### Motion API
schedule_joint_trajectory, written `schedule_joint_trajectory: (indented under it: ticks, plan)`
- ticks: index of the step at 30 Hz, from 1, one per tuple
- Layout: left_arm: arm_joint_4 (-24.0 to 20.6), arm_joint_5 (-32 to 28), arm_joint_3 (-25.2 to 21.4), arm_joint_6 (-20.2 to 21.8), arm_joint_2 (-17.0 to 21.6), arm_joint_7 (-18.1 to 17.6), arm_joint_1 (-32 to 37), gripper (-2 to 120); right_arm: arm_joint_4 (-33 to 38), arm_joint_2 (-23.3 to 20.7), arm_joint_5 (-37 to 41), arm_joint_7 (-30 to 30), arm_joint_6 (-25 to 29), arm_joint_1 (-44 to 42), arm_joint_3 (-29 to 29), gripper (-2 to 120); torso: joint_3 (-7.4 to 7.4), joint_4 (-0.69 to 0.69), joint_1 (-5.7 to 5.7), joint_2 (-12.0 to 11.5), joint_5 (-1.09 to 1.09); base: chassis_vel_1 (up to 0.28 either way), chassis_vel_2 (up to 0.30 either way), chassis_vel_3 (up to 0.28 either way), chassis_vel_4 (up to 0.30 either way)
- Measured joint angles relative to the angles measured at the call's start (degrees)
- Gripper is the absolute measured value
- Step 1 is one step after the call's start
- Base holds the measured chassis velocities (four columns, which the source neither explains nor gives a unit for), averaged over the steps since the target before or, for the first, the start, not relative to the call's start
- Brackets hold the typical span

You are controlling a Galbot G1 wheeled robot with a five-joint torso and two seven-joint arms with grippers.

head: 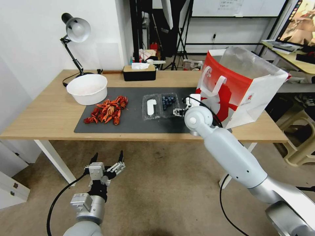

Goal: Close the takeout container lid, then place the container into the takeout bag.

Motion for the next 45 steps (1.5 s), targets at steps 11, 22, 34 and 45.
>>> schedule_joint_trajectory:
  ticks: [11,22,34,45]
  plan:
    - [-0.3,0.1,-0.1,0.0,-0.1,0.0,0.0,100,5.5,-2.5,-8.2,-11.0,9.4,-3.9,0.2,100,0.0,0.01,0.0,0.0,0.0,0.0,0.0,0.0,0.0]
    - [-0.8,-0.1,-0.1,-0.1,-0.1,0.0,0.1,100,14.7,-9.1,-31.2,-28.6,32.4,-19.4,6.5,100,0.0,-0.01,0.0,0.0,0.03,0.0,0.0,0.0,0.0]
    - [-0.8,-1.4,0.8,-0.2,0.6,0.4,-0.6,100,25.4,4.1,-61.0,-35.0,60.7,-67.2,26.6,100,-0.01,0.0,-0.01,0.0,-0.01,0.0,0.0,0.0,0.0]
    - [-0.3,-2.0,1.4,-0.4,1.2,1.6,-0.8,100,23.6,10.2,-64.4,-35.9,65.0,-73.3,26.9,100,0.0,0.0,-0.01,0.0,0.0,0.0,0.0,0.0,0.0]
